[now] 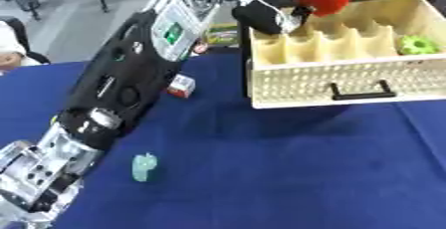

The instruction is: Pick up objects from table and place into drawer.

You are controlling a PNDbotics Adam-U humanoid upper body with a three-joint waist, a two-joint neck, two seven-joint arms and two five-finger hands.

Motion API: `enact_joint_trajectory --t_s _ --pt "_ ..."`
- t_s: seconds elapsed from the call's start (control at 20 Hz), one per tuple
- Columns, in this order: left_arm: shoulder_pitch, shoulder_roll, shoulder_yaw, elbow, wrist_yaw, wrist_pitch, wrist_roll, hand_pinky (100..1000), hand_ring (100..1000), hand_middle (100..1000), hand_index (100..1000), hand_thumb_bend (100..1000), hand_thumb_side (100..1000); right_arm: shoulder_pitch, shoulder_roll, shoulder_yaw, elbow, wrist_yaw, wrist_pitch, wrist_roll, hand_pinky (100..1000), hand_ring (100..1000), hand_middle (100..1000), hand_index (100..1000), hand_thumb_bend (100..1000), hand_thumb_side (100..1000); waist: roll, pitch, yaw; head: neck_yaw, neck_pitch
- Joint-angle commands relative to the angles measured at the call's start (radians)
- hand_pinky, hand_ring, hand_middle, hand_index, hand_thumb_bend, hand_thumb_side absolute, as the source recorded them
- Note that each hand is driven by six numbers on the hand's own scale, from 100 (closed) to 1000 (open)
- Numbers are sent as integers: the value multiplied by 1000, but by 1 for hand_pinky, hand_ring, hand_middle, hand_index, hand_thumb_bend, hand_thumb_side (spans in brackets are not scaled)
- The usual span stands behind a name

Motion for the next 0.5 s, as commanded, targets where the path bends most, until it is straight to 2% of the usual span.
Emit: enact_joint_trajectory --t_s 0.05,0.3,0.4,0.5 --pt "-17 8 22 4 -61 36 18 531 746 748 930 100 357 -12 -17 -4 -11 -5 -7 1 100 189 100 846 479 1000 -9 -18 0 5 -9" --pt "-14 7 22 11 -156 71 74 551 768 767 941 100 372 -7 -16 -5 -11 -5 -12 4 100 189 100 846 479 1000 -10 -17 -1 9 -9" --pt "-10 6 23 22 -174 77 76 579 791 794 973 102 481 -5 -17 -5 -11 -5 -13 5 100 189 100 846 479 1000 -11 -17 0 10 -7" --pt "-8 7 27 36 -182 88 61 673 862 855 1000 275 732 -4 -16 -6 -11 -5 -14 5 100 189 100 846 480 1000 -13 -17 0 9 -6"
